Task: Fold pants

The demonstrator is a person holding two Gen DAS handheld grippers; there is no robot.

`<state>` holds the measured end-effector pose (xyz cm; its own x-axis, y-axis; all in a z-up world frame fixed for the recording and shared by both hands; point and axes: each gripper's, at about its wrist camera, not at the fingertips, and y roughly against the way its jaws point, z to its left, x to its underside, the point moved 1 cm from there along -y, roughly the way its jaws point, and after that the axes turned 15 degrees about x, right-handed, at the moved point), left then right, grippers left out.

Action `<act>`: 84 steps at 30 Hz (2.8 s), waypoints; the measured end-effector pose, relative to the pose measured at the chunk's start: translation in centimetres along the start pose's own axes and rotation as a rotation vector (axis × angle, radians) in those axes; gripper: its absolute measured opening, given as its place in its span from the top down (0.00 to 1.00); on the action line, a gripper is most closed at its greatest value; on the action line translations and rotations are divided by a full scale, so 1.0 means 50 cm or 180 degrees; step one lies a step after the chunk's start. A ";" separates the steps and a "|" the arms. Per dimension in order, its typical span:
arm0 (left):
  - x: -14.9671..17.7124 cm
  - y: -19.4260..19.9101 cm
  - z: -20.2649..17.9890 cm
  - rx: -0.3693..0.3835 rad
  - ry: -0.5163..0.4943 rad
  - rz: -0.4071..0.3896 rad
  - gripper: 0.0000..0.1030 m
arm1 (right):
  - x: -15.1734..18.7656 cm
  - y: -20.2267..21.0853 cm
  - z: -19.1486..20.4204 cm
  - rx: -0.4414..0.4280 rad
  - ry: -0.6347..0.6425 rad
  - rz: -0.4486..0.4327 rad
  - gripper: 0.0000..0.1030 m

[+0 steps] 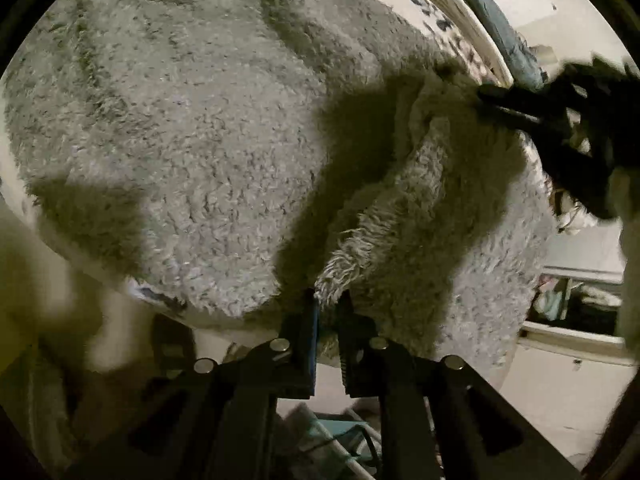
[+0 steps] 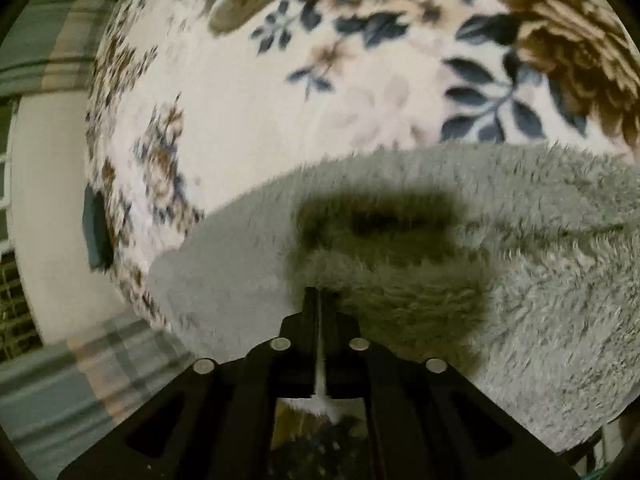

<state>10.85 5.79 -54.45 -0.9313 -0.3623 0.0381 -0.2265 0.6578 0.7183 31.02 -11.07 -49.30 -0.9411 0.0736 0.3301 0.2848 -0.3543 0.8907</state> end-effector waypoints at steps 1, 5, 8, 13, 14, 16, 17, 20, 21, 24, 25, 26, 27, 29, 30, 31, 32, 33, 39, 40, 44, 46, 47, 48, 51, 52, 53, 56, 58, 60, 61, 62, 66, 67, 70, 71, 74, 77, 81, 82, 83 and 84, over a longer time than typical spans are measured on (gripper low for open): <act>-0.002 0.011 -0.004 -0.0023 -0.0040 -0.0012 0.90 | 0.015 0.008 -0.007 -0.0093 0.0075 0.0000 0.50; -0.011 0.064 -0.023 -0.0217 -0.0229 -0.0107 0.66 | 0.104 0.094 -0.098 -0.0224 0.0156 -0.0444 0.15; -0.026 0.082 -0.049 -0.0284 -0.0461 -0.0191 0.45 | 0.171 0.157 -0.224 0.0217 -0.0090 -0.0976 0.15; -0.079 0.044 -0.109 -0.0304 -0.0756 -0.0238 0.44 | 0.225 0.123 -0.448 0.0662 -0.0608 -0.0929 0.15; -0.095 0.026 -0.124 -0.0279 -0.0810 -0.0237 0.44 | 0.225 0.107 -0.485 0.0624 -0.0693 -0.0895 0.15; -0.127 -0.012 -0.148 -0.0304 -0.0943 -0.0230 0.44 | 0.220 0.083 -0.530 0.0399 -0.0821 -0.0884 0.15; -0.145 -0.034 -0.163 -0.0301 -0.1010 -0.0207 0.44 | 0.214 0.078 -0.547 0.0245 -0.0872 -0.0939 0.15; -0.191 -0.092 -0.183 -0.0373 -0.1101 -0.0118 0.44 | 0.189 0.074 -0.565 -0.0082 -0.0914 -0.1099 0.18; -0.200 -0.105 -0.184 -0.0443 -0.1109 -0.0094 0.44 | 0.180 0.072 -0.566 -0.0059 -0.0915 -0.1148 0.21; -0.237 -0.145 -0.158 -0.0594 -0.1007 0.0008 0.38 | 0.143 0.073 -0.566 0.0189 -0.0852 -0.1198 0.24; -0.240 -0.147 -0.152 -0.0591 -0.0979 0.0017 0.36 | 0.132 0.071 -0.561 0.0248 -0.0826 -0.1183 0.24; -0.242 -0.147 -0.146 -0.0564 -0.0948 0.0022 0.36 | 0.119 0.066 -0.551 0.0297 -0.0794 -0.1141 0.24; -0.240 -0.141 -0.146 -0.0547 -0.0936 0.0016 0.36 | 0.112 0.065 -0.545 0.0339 -0.0763 -0.1112 0.24; -0.226 -0.117 -0.153 -0.0485 -0.0944 -0.0024 0.36 | 0.101 0.070 -0.523 0.0518 -0.0699 -0.1107 0.24; -0.216 -0.101 -0.157 -0.0450 -0.0955 -0.0062 0.36 | 0.100 0.078 -0.510 0.0639 -0.0675 -0.1133 0.24; -0.204 -0.082 -0.162 -0.0389 -0.0962 -0.0115 0.37 | 0.106 0.089 -0.499 0.0763 -0.0649 -0.1167 0.23; -0.185 -0.051 -0.161 -0.0302 -0.0944 -0.0188 0.31 | 0.116 0.101 -0.486 0.0870 -0.0629 -0.1209 0.16; -0.177 -0.036 -0.162 -0.0272 -0.0911 -0.0229 0.24 | 0.128 0.108 -0.471 0.0911 -0.0617 -0.1243 0.11; -0.103 0.122 -0.039 -0.0365 -0.0403 -0.0722 0.04 | 0.217 0.120 -0.385 0.0850 -0.0578 -0.1307 0.06; -0.099 0.151 -0.002 -0.0413 -0.0279 -0.0831 0.04 | 0.224 0.112 -0.366 0.0832 -0.0580 -0.1303 0.06; -0.112 0.220 0.145 -0.0578 0.0198 -0.1224 0.04 | 0.254 0.067 -0.297 0.0796 -0.0512 -0.1278 0.06; -0.124 0.235 0.196 -0.0545 0.0433 -0.1364 0.04 | 0.260 0.042 -0.269 0.0848 -0.0443 -0.1231 0.06; -0.132 0.241 0.225 -0.0385 0.0604 -0.1452 0.04 | 0.259 0.029 -0.257 0.0862 -0.0424 -0.1197 0.06; -0.139 0.246 0.247 -0.0288 0.0754 -0.1534 0.04 | 0.261 0.020 -0.249 0.0857 -0.0421 -0.1172 0.06; -0.158 0.263 0.252 -0.0160 0.0640 -0.1721 0.77 | 0.252 -0.005 -0.229 0.0907 -0.0414 -0.1115 0.06; -0.165 0.269 0.242 -0.0234 0.0520 -0.1710 0.82 | 0.247 -0.016 -0.223 0.0946 -0.0388 -0.1075 0.06; -0.166 0.277 0.230 -0.0244 0.0403 -0.1783 0.85 | 0.243 -0.024 -0.219 0.0967 -0.0367 -0.1046 0.06; -0.166 0.307 0.191 -0.0240 0.0094 -0.1941 0.86 | 0.230 -0.060 -0.212 0.1118 -0.0284 -0.0926 0.06; -0.169 0.326 0.183 -0.0229 0.0024 -0.2018 0.87 | 0.227 -0.079 -0.209 0.1227 -0.0223 -0.0880 0.06; -0.178 0.335 0.194 -0.0268 0.0045 -0.2051 0.87 | 0.226 -0.091 -0.203 0.1296 -0.0152 -0.0868 0.06; -0.187 0.337 0.208 -0.0255 0.0122 -0.2059 0.87 | 0.226 -0.093 -0.201 0.1312 -0.0131 -0.0863 0.06; -0.197 0.336 0.230 -0.0247 0.0243 -0.2056 0.87 | 0.228 -0.097 -0.197 0.1324 -0.0113 -0.0855 0.06; -0.227 0.280 0.300 -0.0281 0.0460 -0.1766 0.83 | 0.232 -0.108 -0.182 0.1364 -0.0070 -0.0823 0.06; -0.229 0.267 0.317 -0.0173 0.0551 -0.1669 0.81 | 0.234 -0.111 -0.180 0.1370 -0.0070 -0.0815 0.06; -0.213 0.288 0.315 -0.0031 0.0629 -0.1684 0.71 | 0.227 -0.103 -0.167 0.1330 -0.0084 -0.0810 0.06; -0.201 0.301 0.310 -0.0018 0.0650 -0.1703 0.59 | 0.224 -0.097 -0.159 0.1301 -0.0076 -0.0830 0.06; -0.166 0.327 0.311 0.0128 0.0740 -0.1836 0.38 | 0.241 -0.072 -0.132 0.1139 -0.0014 -0.0965 0.06; -0.155 0.314 0.328 0.0331 0.0833 -0.1853 0.34 | 0.261 -0.073 -0.093 0.0989 0.0117 -0.0985 0.06; -0.180 0.246 0.357 0.0434 0.0988 -0.1595 0.33 | 0.264 -0.132 -0.047 0.1076 0.0305 -0.0825 0.06; -0.187 0.229 0.363 0.0504 0.1014 -0.1592 0.32 | 0.267 -0.143 -0.045 0.1110 0.0315 -0.0831 0.06; -0.191 0.228 0.360 0.0487 0.1002 -0.1647 0.32 | 0.269 -0.150 -0.044 0.1134 0.0317 -0.0843 0.06; -0.194 0.229 0.355 0.0465 0.0997 -0.1700 0.32 | 0.270 -0.152 -0.044 0.1118 0.0308 -0.0853 0.06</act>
<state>12.24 28.57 -58.92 -0.5565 -0.8268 -0.0821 -0.6940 0.4082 0.5931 15.72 -9.46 -52.28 -0.9980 0.0262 0.0575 0.0577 0.0044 0.9983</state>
